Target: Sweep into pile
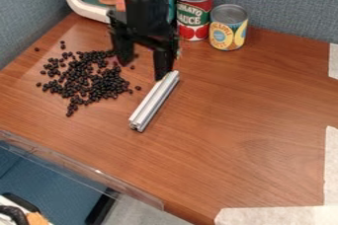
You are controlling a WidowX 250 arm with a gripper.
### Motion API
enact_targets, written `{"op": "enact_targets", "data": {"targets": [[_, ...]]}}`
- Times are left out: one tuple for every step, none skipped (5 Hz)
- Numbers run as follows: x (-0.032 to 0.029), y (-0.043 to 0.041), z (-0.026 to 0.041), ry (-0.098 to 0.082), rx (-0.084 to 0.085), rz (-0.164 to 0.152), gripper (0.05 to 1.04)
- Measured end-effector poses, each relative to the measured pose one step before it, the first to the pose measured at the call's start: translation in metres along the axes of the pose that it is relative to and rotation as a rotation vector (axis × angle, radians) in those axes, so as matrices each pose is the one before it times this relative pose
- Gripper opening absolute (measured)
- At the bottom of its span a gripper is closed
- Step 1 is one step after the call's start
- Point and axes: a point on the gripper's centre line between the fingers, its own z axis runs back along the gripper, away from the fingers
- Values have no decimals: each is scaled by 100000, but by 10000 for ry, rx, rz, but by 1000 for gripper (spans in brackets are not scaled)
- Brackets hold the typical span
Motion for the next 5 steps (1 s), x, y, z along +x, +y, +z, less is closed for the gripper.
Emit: {"op": "enact_targets", "data": {"targets": [[417,216,-1784,-384,33,-1,1001],[650,-14,-2005,-305,-28,111,1001],[380,-136,-1367,-22,327,80,1001],[10,-483,-1800,418,-77,112,1000],[429,-341,-557,152,31,-100,1000]]}}
